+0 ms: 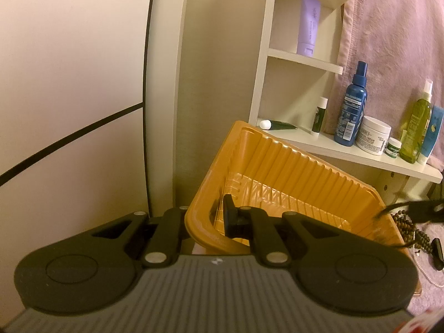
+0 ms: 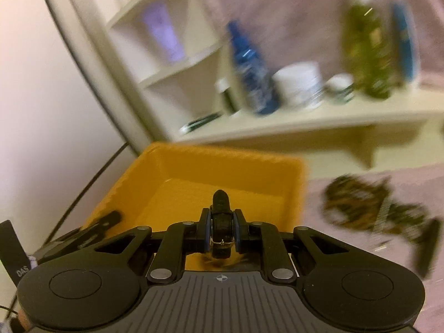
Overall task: Organize jewelry
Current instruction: 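Lower the black item into the orange tray and open the right gripper, then move the right gripper back to the black strap beside the pearls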
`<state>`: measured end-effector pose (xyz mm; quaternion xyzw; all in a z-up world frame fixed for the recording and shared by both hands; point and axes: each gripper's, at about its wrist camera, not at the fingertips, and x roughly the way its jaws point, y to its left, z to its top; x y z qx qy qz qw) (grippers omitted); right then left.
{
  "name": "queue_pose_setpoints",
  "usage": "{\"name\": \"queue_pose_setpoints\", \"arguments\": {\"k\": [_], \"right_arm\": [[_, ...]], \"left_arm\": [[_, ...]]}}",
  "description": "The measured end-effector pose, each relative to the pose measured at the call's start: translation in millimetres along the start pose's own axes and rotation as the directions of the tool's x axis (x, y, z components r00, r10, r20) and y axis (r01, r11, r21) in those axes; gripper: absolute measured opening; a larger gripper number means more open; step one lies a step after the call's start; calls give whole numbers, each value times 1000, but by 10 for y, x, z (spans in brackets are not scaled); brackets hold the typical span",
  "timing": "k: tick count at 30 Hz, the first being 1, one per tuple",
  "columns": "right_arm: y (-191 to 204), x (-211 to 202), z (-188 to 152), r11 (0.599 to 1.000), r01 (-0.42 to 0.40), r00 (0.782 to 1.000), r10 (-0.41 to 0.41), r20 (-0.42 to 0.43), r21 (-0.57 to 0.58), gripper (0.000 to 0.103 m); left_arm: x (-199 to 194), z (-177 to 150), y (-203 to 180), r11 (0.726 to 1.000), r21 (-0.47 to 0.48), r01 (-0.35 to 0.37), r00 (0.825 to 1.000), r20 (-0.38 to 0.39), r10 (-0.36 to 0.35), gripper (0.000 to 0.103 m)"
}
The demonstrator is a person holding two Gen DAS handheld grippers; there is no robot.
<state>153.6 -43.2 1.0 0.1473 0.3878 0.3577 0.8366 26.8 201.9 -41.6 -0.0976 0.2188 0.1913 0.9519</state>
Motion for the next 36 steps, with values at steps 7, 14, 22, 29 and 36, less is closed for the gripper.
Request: {"name": "queue_pose_setpoints", "arguments": {"k": [7,14,22,29,36], "right_arm": [[113,476,-221,997,-76,995,77,-64,31,16],[148,591,-309,995,-87,991,81,-108,-50,18],[138,549,-303,993,-7,993,-7,-121,-120,55],[49,277,-288,988,27,995,-41,-89,-155,61],[-153,-32,-267,992,57,996,-64,-61,-111,61]], "left_arm": [[20,-8,8,1000,-8,3,1000,-6,-3,10],[51,-27,24,1000,-24,-2,1000,-16,2,10],[57,-34,16,1000,-23,-4,1000,-18,4,10],[54,-32,13,1000,-20,-6,1000,-17,6,10],[51,-39,12,1000,-24,-12,1000,-20,11,10]]}}
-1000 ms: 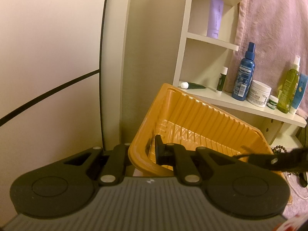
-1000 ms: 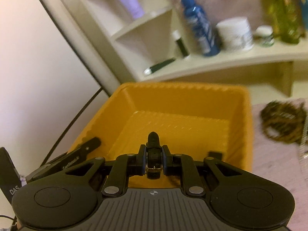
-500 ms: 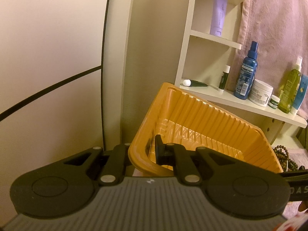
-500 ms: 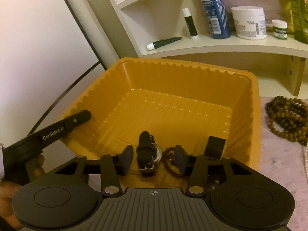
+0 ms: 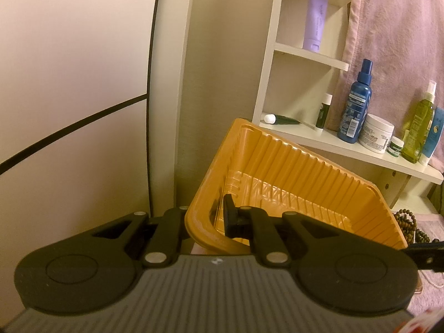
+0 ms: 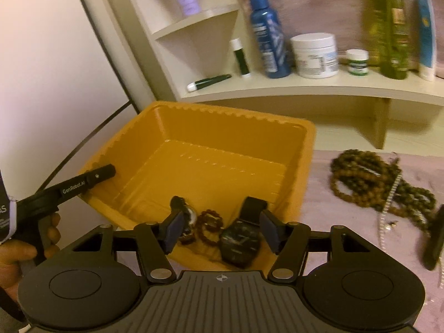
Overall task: Organize jewelry
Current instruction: 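Move the right gripper back to the black strap beside the pearls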
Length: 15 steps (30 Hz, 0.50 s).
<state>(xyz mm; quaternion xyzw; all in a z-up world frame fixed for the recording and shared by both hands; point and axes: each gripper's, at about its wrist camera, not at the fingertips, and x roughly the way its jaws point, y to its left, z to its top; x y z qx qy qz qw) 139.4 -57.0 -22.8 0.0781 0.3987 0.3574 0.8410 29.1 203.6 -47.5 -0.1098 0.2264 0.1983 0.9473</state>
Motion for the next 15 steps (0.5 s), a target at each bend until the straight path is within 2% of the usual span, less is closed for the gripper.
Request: {"name": "queue_pose_setpoints", "arguments": {"k": [7,15], "right_arm": [[-373,-314,-80,992,117,993,-117,11,50,61],[-856,-607,-249,956,273,962,-273,-10,104,61]], "left_arm": [[-4,1,4,1000,1,0,1000,0,0,10],[0,2,19,1000,4,-2,1000,-3,2,10]]}}
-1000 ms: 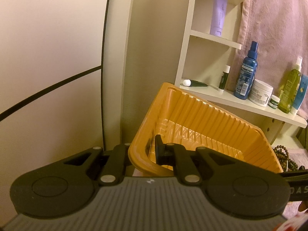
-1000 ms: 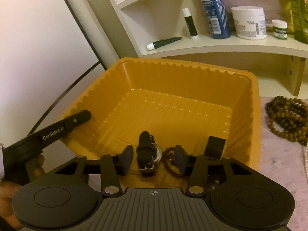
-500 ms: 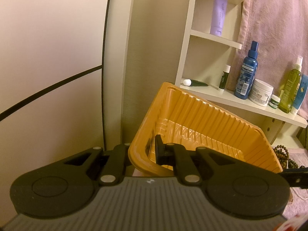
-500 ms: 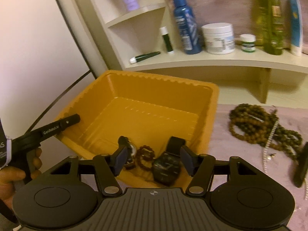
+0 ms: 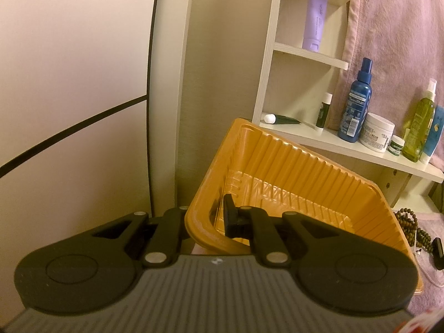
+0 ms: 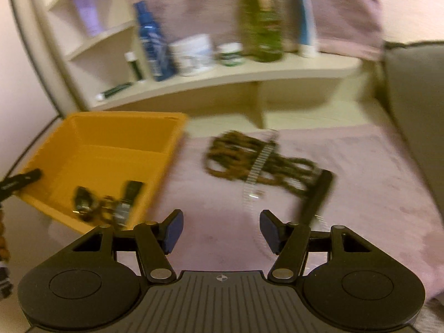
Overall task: Organize jewelry
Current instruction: 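Move the right gripper back to the black strap beside the pearls, then grasp the black strap with the right gripper, then carry the black strap into the orange tray and open the right gripper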
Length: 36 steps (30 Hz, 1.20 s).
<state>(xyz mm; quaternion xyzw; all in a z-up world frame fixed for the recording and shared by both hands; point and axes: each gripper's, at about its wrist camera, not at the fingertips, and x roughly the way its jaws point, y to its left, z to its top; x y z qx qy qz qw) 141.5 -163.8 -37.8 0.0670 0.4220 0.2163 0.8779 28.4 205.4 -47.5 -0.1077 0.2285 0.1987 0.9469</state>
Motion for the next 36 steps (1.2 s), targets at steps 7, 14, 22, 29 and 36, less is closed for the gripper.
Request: {"name": "queue_pose_setpoints", "arguments": {"k": [7,14,22,29,36], "right_arm": [[-297,-10,-29,994,100,995,-99,-5,39,61],[-374,124,12,990,142,990,-141,-9,28,61],[-476,316,74,984,178,984,-178,4,27,58],[-566,468,119,980,182,983,-182,-7,74,32],[-694,374,143,975,145,988,-152,26,168,22]], "left_arm": [[1,13,-12,1000,7,-4,1000,0,4,10],[3,15,-23,1000,12,-12,1000,-3,12,10],[5,17,-21,1000,15,-11,1000,-4,12,10],[2,11,-26,1000,15,-11,1000,-3,11,10],[-1,9,-28,1000,15,-11,1000,-3,11,10]]}}
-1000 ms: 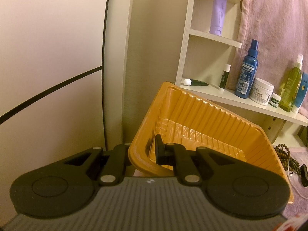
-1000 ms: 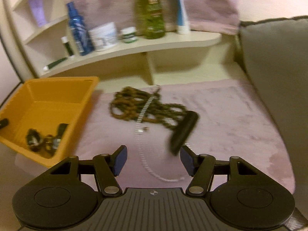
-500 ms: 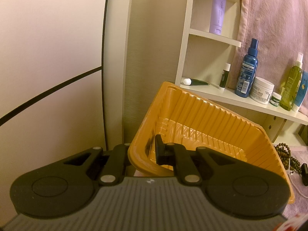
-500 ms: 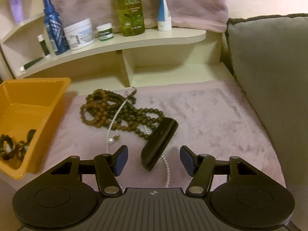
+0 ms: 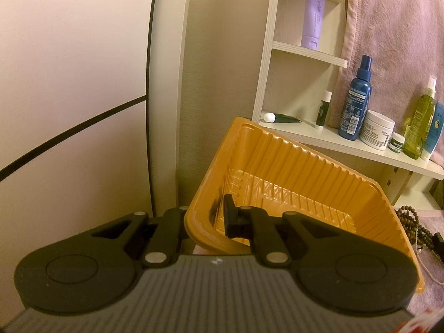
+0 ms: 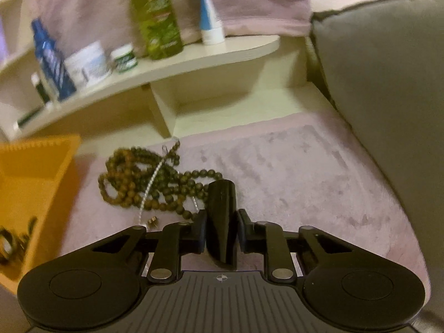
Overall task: Organize jewelry
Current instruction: 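Carry the black strap into the orange tray and open the right gripper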
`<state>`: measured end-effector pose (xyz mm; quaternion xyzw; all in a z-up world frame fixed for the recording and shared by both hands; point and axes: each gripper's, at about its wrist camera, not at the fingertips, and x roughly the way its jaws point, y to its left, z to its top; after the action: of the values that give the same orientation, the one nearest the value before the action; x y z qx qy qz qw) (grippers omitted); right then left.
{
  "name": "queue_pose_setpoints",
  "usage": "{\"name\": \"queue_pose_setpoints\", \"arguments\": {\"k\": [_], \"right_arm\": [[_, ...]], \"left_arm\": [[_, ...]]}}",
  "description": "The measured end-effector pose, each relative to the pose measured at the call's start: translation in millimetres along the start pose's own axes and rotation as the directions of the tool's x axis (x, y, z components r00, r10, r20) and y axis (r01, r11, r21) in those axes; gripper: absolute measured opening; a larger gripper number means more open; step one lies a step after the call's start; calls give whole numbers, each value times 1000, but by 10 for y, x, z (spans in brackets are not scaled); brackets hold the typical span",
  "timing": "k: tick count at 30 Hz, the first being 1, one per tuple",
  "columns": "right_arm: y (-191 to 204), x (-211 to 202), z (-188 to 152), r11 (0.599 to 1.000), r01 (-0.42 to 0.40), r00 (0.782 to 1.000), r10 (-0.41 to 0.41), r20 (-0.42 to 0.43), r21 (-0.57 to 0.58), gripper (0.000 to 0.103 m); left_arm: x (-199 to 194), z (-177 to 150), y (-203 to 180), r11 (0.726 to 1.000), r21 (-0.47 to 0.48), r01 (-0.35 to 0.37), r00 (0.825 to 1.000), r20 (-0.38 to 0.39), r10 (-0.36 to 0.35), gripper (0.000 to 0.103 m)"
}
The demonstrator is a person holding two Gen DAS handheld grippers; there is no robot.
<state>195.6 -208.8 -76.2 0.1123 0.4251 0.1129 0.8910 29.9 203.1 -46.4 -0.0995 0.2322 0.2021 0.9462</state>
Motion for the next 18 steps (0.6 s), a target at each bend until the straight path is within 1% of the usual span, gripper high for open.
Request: {"name": "queue_pose_setpoints", "arguments": {"k": [2,4,7,9,14,16,18], "right_arm": [[4,-82,30,1000,-11,1000,11,26,21,22],[43,-172,73,999,-41,998,40,44,35,22],[226,-318,120,991,-129,990,127,64,26,22],[430,-397,124,980,-200,978,200,62,-4,22],[992,-382,48,932,-354,935,354,-16,-77,22],[1220,-327,-16,912,-396,918,391,-57,-108,22],[1438,-255,-64,896,-421,906,410,-101,-142,22]], "left_arm": [[-1,0,0,1000,0,0,1000,0,0,10],[1,3,-2,1000,2,0,1000,1,0,10],[-3,4,-4,1000,1,0,1000,1,0,10],[-8,5,-8,1000,1,0,1000,2,0,10],[-9,5,-10,1000,2,0,1000,2,0,10],[-13,7,-12,1000,1,1,1000,1,-1,10],[-16,8,-12,1000,0,1,1000,2,-1,10]]}}
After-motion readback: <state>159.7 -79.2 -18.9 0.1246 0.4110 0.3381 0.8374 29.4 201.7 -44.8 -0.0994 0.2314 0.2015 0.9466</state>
